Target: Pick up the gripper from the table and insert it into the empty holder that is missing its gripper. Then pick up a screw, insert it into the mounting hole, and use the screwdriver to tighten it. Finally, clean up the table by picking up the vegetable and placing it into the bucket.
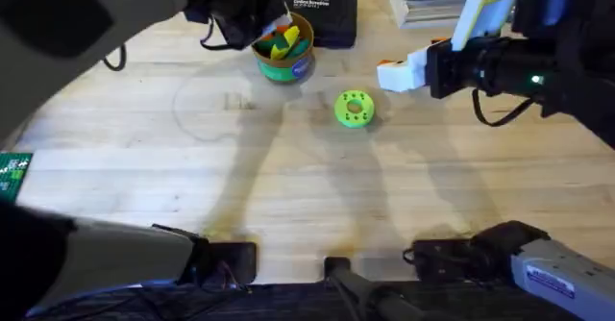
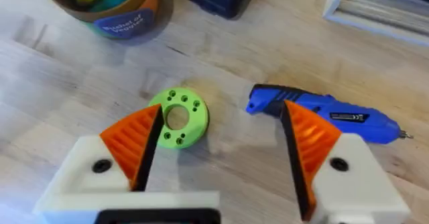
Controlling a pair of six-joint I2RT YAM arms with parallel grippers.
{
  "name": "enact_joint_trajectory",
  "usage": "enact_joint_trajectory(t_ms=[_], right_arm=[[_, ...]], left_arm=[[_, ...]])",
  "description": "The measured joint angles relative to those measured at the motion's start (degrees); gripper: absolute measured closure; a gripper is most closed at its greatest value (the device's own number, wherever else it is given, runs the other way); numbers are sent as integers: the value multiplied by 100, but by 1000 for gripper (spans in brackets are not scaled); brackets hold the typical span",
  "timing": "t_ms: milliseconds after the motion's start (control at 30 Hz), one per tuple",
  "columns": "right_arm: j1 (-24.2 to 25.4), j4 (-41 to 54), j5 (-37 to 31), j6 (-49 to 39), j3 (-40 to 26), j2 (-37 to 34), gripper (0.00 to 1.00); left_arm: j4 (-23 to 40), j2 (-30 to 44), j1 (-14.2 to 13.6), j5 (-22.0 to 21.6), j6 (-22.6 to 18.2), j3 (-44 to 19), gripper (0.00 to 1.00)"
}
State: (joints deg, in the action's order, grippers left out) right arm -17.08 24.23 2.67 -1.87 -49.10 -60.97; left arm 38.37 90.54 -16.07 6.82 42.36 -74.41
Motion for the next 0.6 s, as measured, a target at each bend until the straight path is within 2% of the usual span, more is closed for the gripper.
enact_joint_trajectory(t_ms=[200,233,267,367,433,467,600], right_arm=[[0,4,-1,0,0,0,7],[0,4,-2,0,0,0,7],[0,4,-2,0,0,0,7],[0,4,-1,0,0,0,7],[0,4,-2,0,0,-2,7],[0,4,-2,0,0,0,7],[0,5,0,0,0,0,7]], left_arm=[[36,448,37,-72,-352,0,985],[34,432,37,-71,-447,0,957],[37,420,34,-79,-516,0,846],[36,397,36,-87,-668,0,369],[-1,385,37,-75,-715,-2,98],[-7,376,34,-79,-727,-13,32],[124,317,30,-82,-854,-46,15]])
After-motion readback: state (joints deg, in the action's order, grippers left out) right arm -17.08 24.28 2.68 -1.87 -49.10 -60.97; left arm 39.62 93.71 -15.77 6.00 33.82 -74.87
